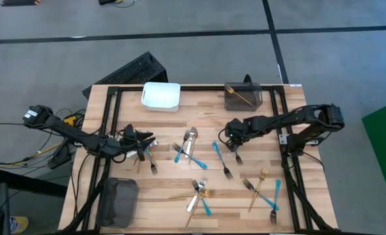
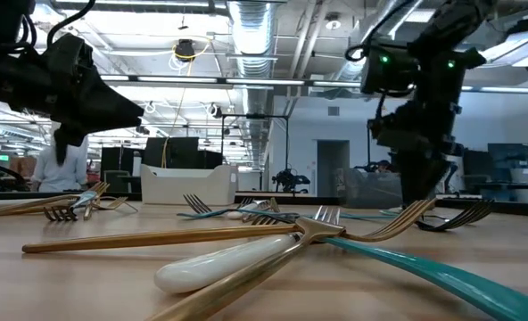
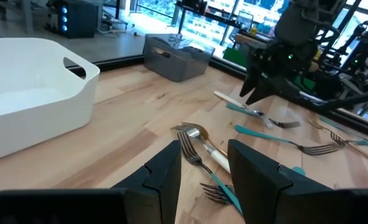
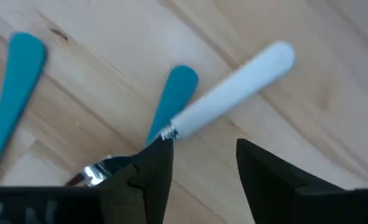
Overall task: Sort silverware by color (type)
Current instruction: Put the white fork into the white bin
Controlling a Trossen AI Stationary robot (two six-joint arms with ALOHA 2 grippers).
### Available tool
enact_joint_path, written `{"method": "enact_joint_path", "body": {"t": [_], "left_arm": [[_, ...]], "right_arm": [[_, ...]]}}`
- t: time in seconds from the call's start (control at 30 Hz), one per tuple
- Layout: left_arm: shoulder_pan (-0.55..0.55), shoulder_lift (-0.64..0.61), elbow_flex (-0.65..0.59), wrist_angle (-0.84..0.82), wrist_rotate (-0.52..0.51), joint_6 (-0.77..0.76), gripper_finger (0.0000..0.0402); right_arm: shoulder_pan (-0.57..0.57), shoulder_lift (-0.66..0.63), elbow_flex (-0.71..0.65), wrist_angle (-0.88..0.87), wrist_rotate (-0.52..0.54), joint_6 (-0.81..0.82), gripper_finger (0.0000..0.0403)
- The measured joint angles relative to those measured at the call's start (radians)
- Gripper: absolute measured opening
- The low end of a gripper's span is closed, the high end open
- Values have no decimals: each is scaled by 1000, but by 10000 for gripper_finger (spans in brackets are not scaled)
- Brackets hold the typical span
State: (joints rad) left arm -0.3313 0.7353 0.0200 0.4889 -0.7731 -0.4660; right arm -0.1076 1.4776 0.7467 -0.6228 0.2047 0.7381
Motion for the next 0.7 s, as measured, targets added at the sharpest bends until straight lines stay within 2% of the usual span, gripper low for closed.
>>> {"method": "enact_joint_path", "body": {"t": [0.23, 0.5, 0.6, 0.7], "left_arm": [[0, 0, 0, 0, -18, 0, 121], [0, 0, 0, 0, -19, -1, 121], [0, 0, 0, 0, -22, 0, 121], [0, 0, 0, 0, -28, 3, 121]], "right_arm": [[15, 0, -53, 149, -2, 23, 188], [15, 0, -55, 177, 10, 7, 188], [16, 0, -52, 206, 10, -140, 184], [33, 0, -38, 208, 11, -404, 180]]}}
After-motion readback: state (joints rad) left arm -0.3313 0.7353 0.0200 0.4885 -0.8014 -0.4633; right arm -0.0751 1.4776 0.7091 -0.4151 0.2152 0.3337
